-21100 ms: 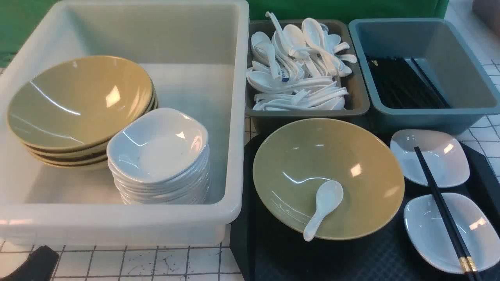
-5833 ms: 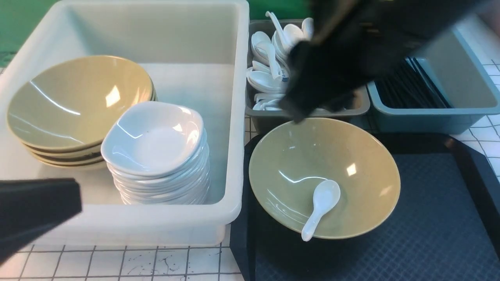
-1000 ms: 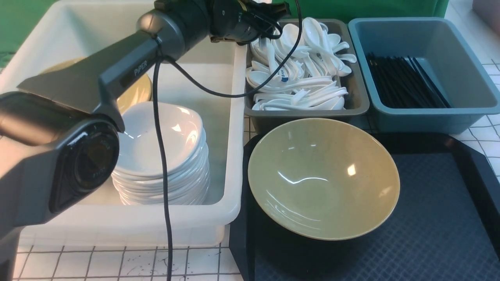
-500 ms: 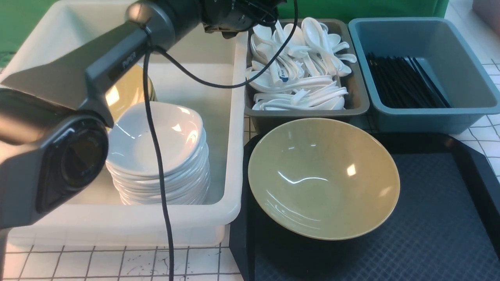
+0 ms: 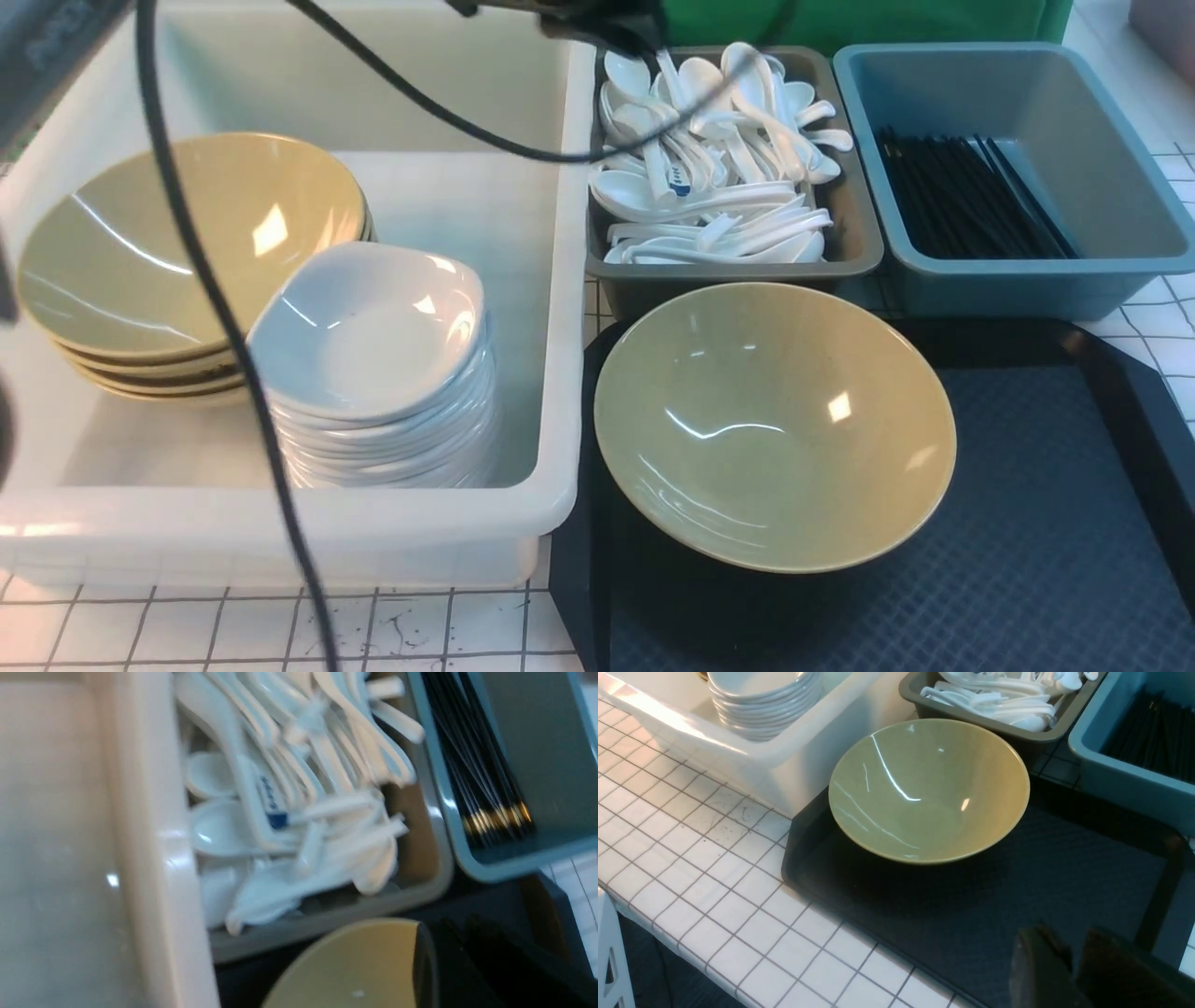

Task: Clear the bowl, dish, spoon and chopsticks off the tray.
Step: Use the left arm to grab the yellow noodle bowl on the left

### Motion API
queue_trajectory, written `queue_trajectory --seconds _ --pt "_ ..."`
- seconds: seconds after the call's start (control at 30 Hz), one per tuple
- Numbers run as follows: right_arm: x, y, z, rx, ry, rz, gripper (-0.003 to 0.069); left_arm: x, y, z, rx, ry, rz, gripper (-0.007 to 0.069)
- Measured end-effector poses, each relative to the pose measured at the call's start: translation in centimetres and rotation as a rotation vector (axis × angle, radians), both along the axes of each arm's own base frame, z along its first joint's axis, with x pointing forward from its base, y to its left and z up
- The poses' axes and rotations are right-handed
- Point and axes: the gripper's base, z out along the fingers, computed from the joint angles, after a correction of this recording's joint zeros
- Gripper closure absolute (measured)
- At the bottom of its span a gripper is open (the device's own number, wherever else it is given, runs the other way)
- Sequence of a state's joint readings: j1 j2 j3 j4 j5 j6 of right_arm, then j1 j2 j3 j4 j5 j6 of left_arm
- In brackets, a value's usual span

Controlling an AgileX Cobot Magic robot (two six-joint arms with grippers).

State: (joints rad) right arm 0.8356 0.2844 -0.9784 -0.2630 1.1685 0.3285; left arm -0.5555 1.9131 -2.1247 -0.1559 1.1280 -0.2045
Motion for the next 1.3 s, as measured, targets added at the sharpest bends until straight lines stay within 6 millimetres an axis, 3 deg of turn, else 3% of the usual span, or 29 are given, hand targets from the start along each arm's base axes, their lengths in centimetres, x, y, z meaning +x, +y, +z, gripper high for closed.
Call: queue_trajectory --seconds 0.03,0.17,0.3,0.47,0.6,0.8,0.97,1.1,1.17,1.2,1.3 --pt "0.0 0.0 0.0 -0.002 -0.001 0.001 0.0518 -0.6 -0.5 -0.1 0.007 0.006 -0.020 0.0613" --pt "0.0 0.0 0.0 -0.011 -0.005 0.006 0.0517 -6.2 -3.7 -1.4 0.083 0.053 -0.163 0.0625" --pt "0.0 0.0 0.0 -0.019 -0.011 0.011 0.0515 -11.3 -6.0 -6.0 0.193 0.122 -0.331 0.0625" --pt "0.0 0.0 0.0 -0.026 -0.014 0.017 0.0515 -14.8 -8.1 -11.8 0.296 0.056 -0.571 0.0592" --pt "0.0 0.0 0.0 -0.026 -0.014 0.020 0.0513 -15.2 -9.1 -13.1 0.280 0.008 -0.635 0.0454" --pt "0.0 0.0 0.0 -0.028 -0.015 0.021 0.0510 -14.2 -10.4 -16.2 0.325 0.000 -0.674 0.0140" --pt "0.0 0.0 0.0 -0.027 -0.014 0.024 0.0508 -12.7 -11.1 -20.4 0.489 -0.060 -0.725 0.0030" --pt "-0.1 0.2 -0.1 -0.021 -0.007 0.037 0.0508 -12.1 -11.2 -22.0 0.554 -0.084 -0.738 0.0086" --pt "-0.2 0.2 -0.1 -0.020 -0.005 0.040 0.0508 -12.1 -11.4 -22.0 0.552 -0.098 -0.735 0.0190" --pt "-0.2 0.2 -0.1 -0.020 -0.005 0.040 0.0508 -12.0 -11.4 -22.0 0.560 -0.100 -0.735 0.0307" --pt "-0.2 0.2 -0.1 -0.020 -0.005 0.041 0.0507 -12.6 -11.6 -21.0 0.591 -0.140 -0.768 0.0434"
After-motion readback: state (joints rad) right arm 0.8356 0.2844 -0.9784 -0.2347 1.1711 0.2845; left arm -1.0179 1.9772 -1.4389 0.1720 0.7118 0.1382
